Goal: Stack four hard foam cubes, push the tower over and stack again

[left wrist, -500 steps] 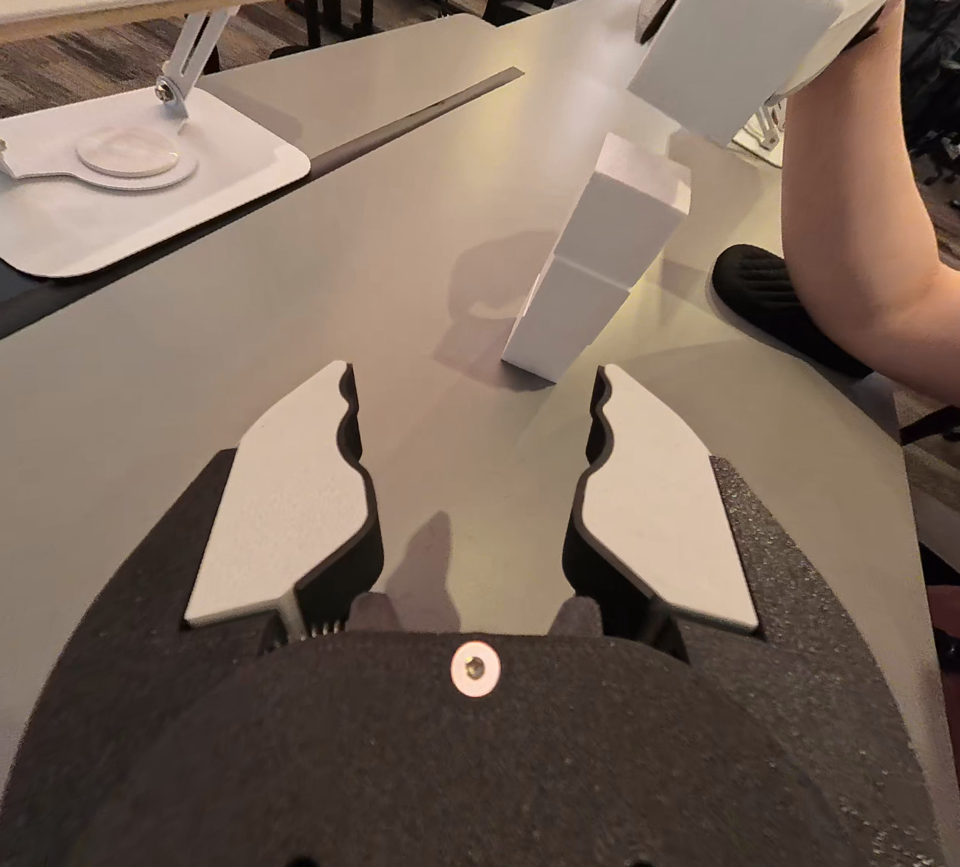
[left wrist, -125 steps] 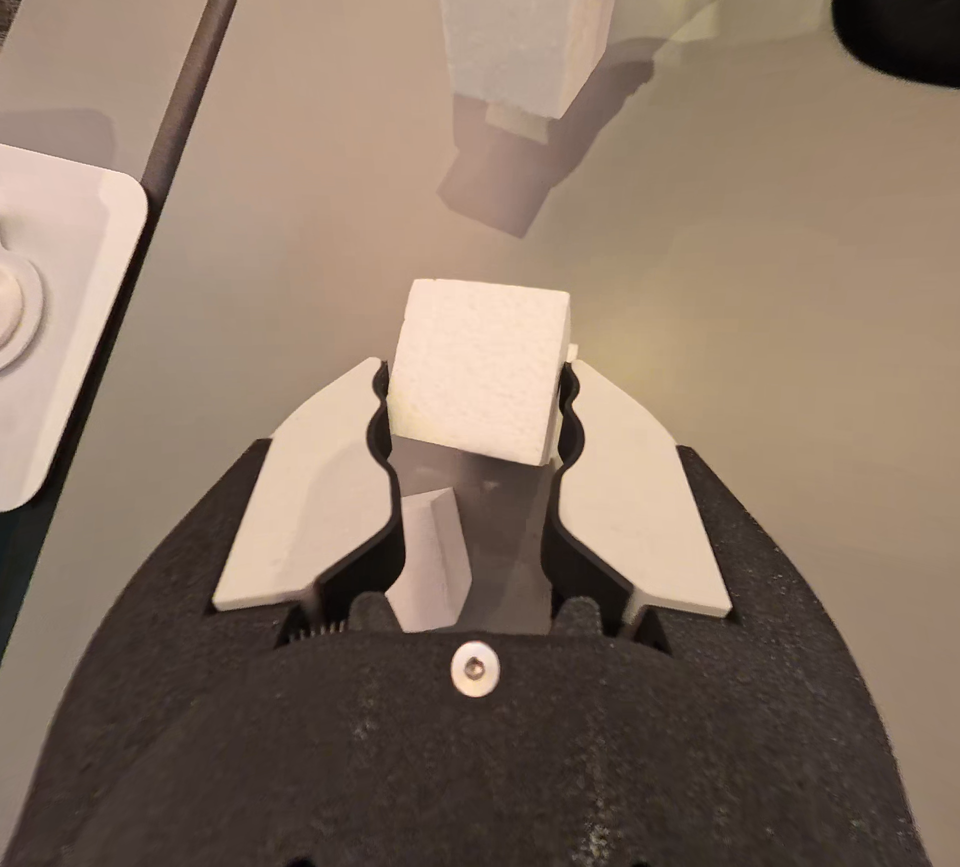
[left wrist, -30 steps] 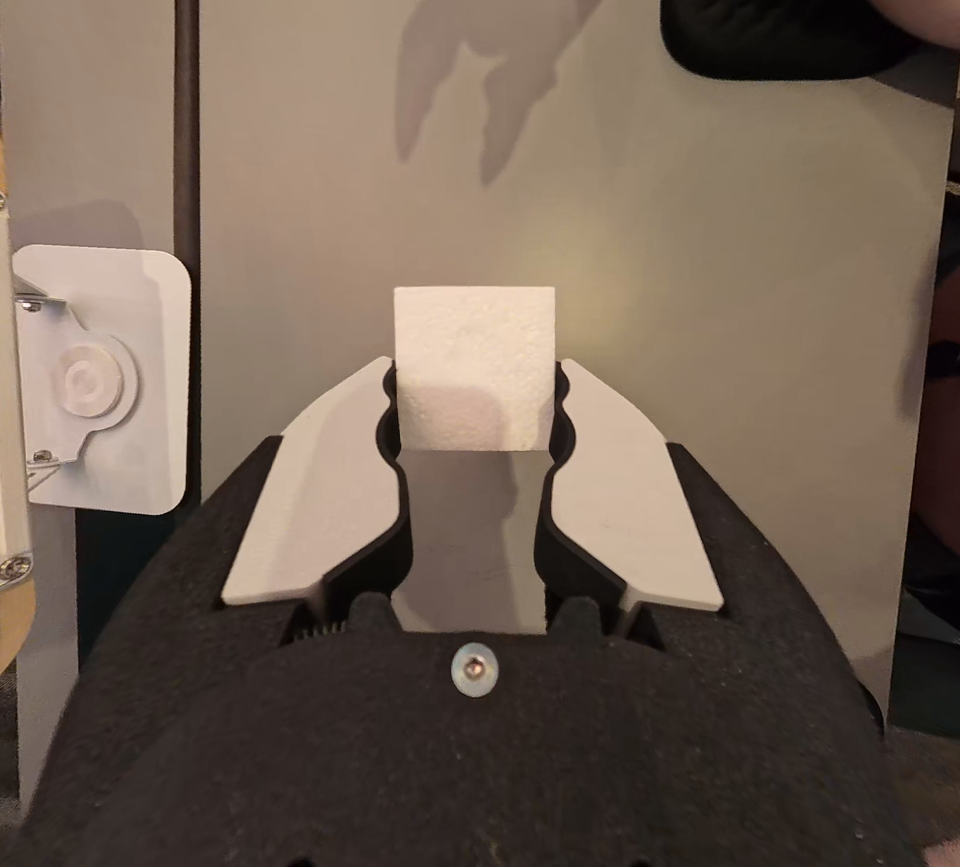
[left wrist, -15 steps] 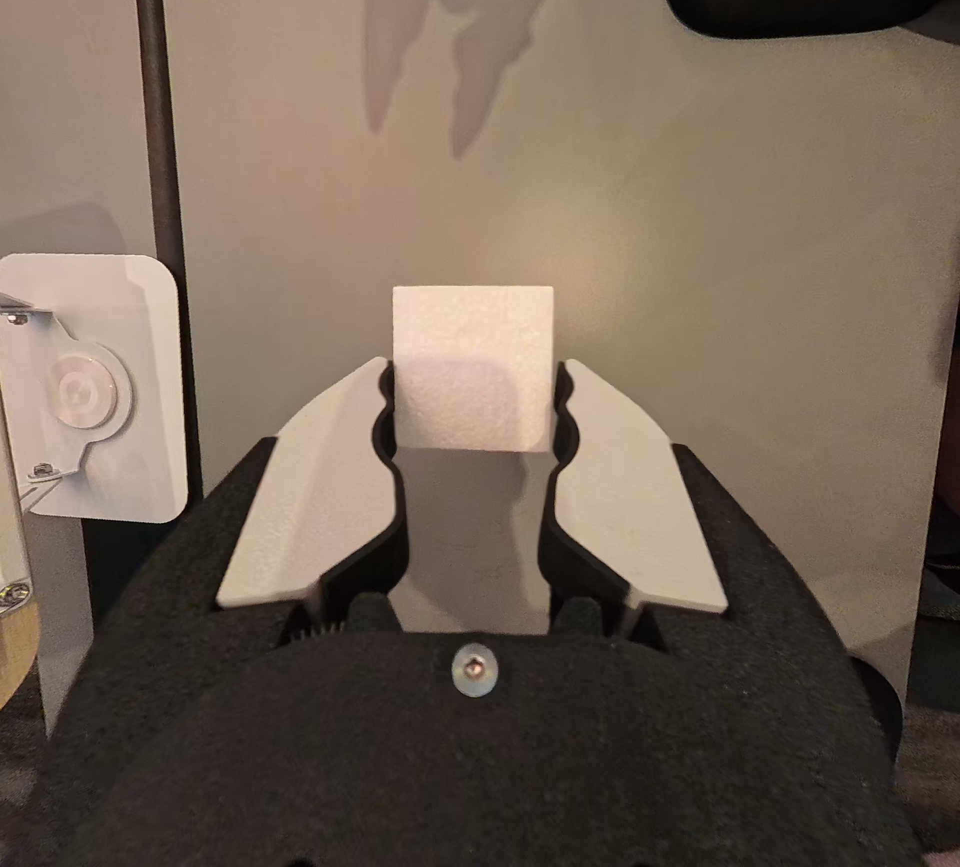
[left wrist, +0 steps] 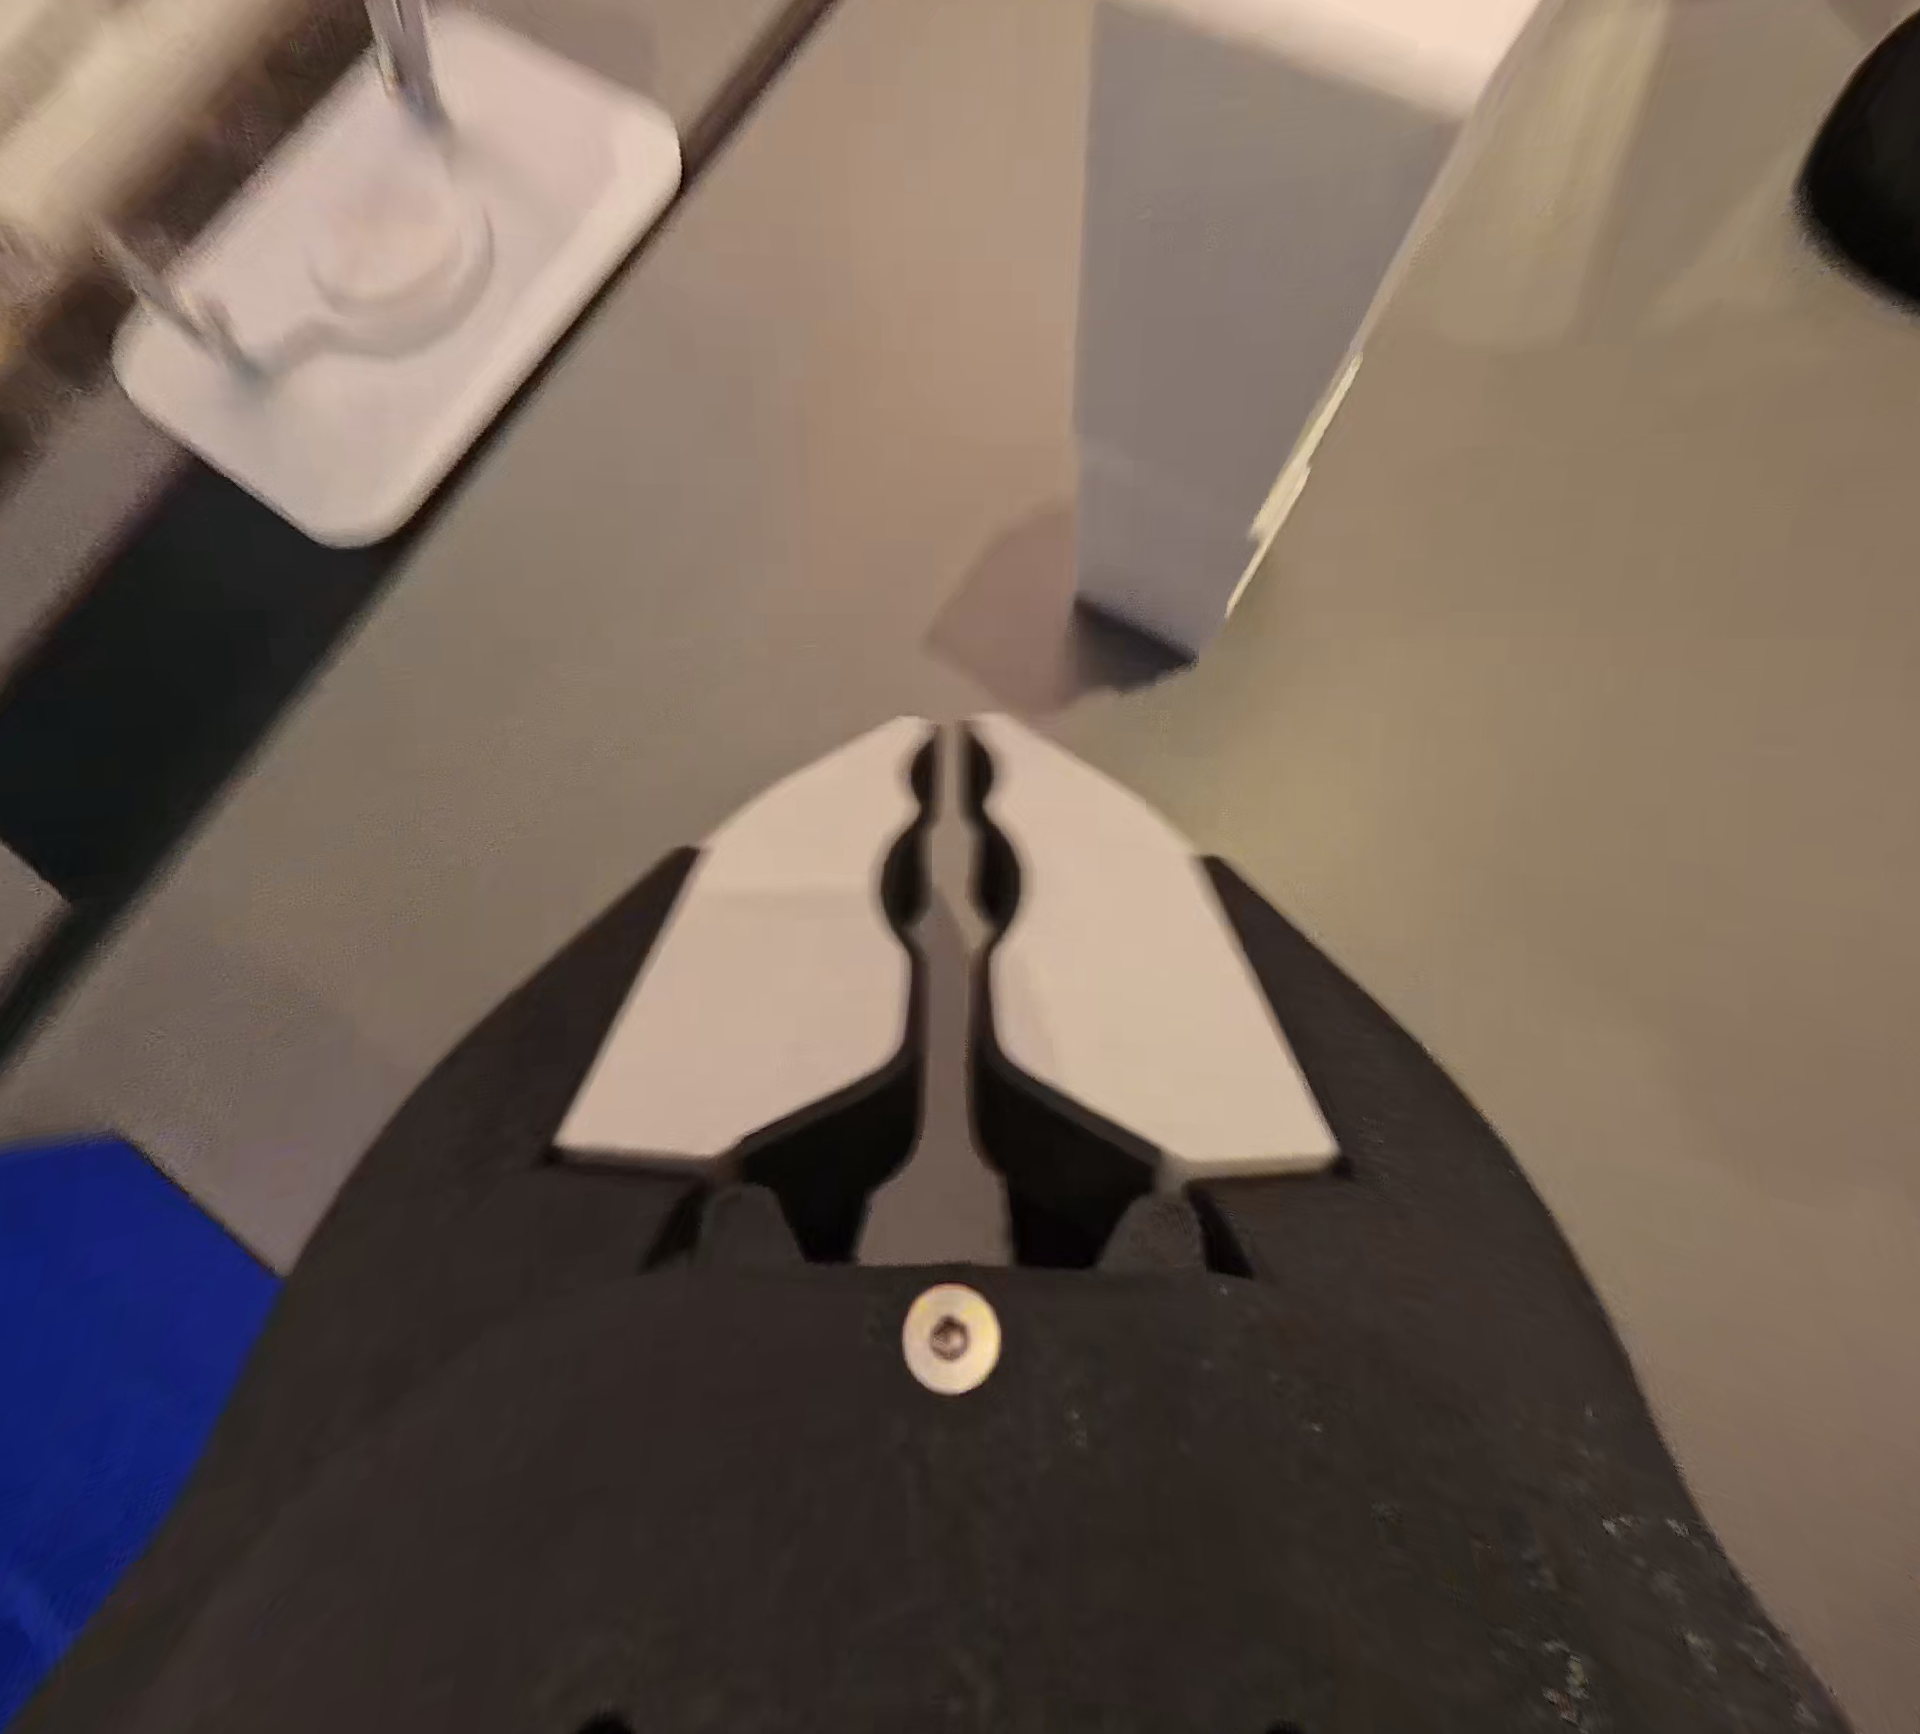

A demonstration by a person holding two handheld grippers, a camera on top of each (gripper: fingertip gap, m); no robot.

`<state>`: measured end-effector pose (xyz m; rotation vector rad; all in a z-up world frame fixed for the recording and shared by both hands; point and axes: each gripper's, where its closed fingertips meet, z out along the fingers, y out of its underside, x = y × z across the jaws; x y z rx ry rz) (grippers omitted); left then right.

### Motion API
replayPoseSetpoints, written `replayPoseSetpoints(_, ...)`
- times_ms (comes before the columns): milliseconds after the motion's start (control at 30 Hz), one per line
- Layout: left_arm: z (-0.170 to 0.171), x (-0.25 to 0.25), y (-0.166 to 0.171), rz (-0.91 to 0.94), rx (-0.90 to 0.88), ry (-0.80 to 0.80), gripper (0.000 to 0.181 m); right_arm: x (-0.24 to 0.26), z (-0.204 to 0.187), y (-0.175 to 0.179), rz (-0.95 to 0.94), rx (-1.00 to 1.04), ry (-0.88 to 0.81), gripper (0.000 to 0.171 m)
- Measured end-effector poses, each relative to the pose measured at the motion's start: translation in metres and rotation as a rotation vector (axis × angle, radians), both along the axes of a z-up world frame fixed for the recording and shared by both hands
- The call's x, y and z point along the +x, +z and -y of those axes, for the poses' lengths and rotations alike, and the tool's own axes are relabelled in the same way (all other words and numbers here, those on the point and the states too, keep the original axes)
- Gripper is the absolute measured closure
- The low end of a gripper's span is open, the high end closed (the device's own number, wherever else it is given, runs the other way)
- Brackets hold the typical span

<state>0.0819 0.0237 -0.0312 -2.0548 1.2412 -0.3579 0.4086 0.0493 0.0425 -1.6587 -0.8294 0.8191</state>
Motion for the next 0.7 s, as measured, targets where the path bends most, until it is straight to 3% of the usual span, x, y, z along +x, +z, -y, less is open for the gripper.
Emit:
replayPoseSetpoints(133,0.019,-0.01,-0.07,-0.042,-0.139,0.097,0.181,0.031,-0.005,-0.009,0.045,-0.017,-0.107,0.115)
replayPoseSetpoints(233,0.013,-0.009,-0.096,-0.129,-0.141,0.179,0.181,0.05,-0.001,-0.007,0.03,-0.008,-0.152,0.116)
replayPoseSetpoints(367,0.001,0.024,-0.087,-0.155,-0.1,0.196,0.181,0.071,0.006,-0.003,-0.003,-0.006,-0.211,0.116)
replayPoseSetpoints(467,-0.012,0.047,-0.063,-0.251,0.053,0.185,0.181,0.08,0.01,-0.001,-0.017,-0.004,-0.246,0.116)
replayPoseSetpoints(700,-0.02,0.102,-0.026,-0.247,0.159,0.132,0.181,0.076,0.01,-0.011,0.038,-0.03,-0.24,0.117)
